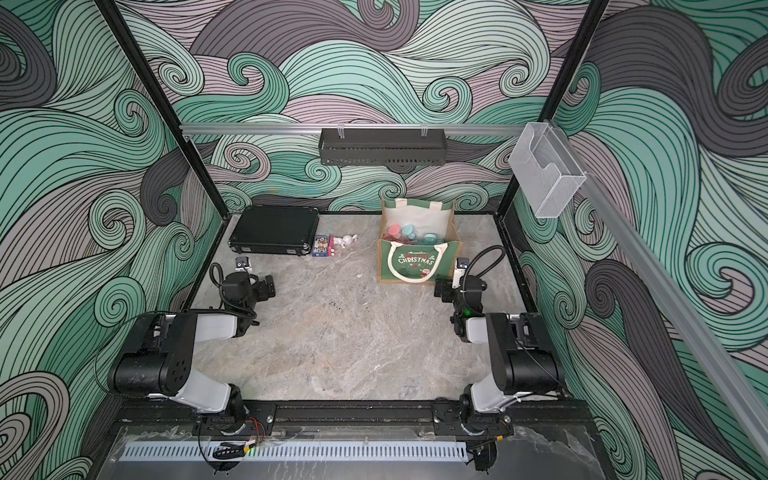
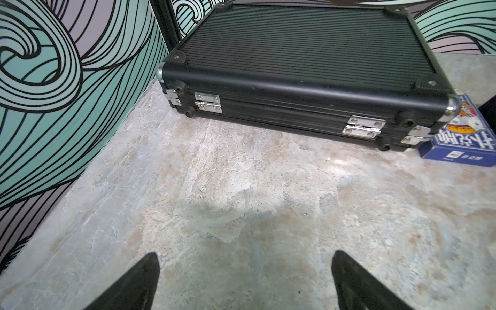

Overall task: Put the hourglass into the canvas bag
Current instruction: Reset both arms

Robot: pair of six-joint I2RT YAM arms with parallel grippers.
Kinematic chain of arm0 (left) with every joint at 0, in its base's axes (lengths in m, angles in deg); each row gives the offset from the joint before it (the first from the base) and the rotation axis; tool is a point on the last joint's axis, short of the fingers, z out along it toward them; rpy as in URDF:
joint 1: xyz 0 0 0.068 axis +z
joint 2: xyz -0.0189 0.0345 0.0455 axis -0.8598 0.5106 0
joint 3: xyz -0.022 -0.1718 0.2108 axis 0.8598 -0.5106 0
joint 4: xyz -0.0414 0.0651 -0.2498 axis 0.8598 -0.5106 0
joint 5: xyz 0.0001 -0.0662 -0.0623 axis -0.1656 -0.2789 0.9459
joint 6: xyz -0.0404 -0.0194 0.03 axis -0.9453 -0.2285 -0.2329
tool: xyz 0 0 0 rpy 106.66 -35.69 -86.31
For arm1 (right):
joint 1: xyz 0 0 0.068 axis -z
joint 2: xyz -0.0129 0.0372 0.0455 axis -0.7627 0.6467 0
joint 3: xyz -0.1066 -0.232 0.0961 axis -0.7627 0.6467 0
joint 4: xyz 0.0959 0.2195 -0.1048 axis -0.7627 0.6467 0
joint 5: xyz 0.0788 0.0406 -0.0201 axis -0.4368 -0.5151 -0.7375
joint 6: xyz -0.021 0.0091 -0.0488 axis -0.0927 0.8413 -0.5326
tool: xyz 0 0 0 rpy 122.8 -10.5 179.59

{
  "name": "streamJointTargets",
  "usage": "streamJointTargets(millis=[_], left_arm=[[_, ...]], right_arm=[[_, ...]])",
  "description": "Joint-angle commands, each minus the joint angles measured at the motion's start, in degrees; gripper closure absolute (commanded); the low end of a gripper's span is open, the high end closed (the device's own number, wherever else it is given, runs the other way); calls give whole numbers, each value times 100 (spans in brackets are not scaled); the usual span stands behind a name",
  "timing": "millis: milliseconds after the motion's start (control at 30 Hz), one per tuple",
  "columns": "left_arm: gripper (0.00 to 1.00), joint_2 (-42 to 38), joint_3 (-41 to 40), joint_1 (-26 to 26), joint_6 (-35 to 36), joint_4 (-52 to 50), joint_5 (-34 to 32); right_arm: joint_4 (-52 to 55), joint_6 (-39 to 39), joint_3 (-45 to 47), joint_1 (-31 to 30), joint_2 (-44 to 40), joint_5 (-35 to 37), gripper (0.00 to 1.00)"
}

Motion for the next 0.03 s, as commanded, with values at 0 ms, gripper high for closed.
streamJointTargets(millis=[0], left_arm=[[1, -23, 124, 26, -46, 159, 56]], right_arm=[[-163, -49, -56, 6, -97, -94, 0]])
